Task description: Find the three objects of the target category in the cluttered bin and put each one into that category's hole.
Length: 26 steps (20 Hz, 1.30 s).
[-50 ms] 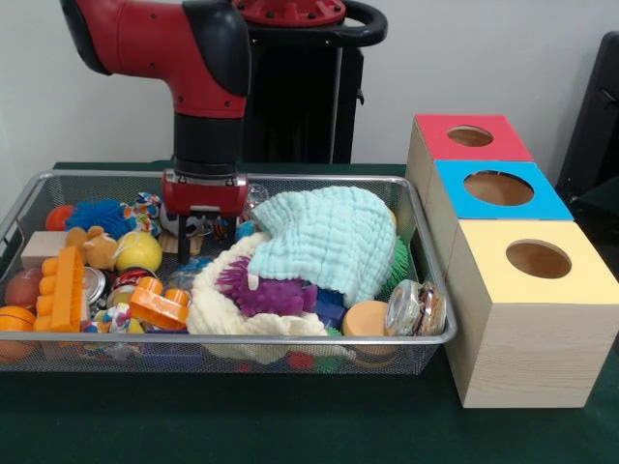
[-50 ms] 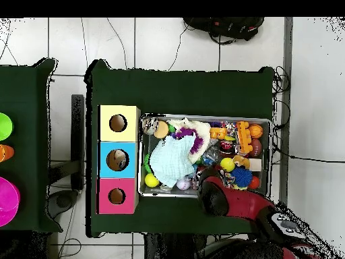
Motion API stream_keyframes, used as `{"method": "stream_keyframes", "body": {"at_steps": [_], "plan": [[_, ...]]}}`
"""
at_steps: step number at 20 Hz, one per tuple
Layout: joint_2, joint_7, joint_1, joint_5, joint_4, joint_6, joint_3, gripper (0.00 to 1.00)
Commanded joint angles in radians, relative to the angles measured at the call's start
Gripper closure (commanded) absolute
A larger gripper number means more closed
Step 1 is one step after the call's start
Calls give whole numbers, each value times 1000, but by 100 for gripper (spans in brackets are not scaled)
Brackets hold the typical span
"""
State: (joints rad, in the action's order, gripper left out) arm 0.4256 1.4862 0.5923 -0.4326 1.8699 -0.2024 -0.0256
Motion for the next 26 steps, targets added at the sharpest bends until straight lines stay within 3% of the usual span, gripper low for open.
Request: {"method": "stream_keyframes", "body": {"at_steps": [1, 5, 6, 12, 22, 26], "plan": [[-53, 255, 46, 28, 18, -118, -91, 0], [-44, 236, 35, 37, 15, -106, -73, 0], [-42, 227, 46, 30, 14, -98, -85, 100], [-45, 232, 95, 13, 26, -91, -129, 100], [-22, 232, 98, 37, 51, -70, -132, 100], [10, 216, 111, 46, 66, 8, -146, 100]]}}
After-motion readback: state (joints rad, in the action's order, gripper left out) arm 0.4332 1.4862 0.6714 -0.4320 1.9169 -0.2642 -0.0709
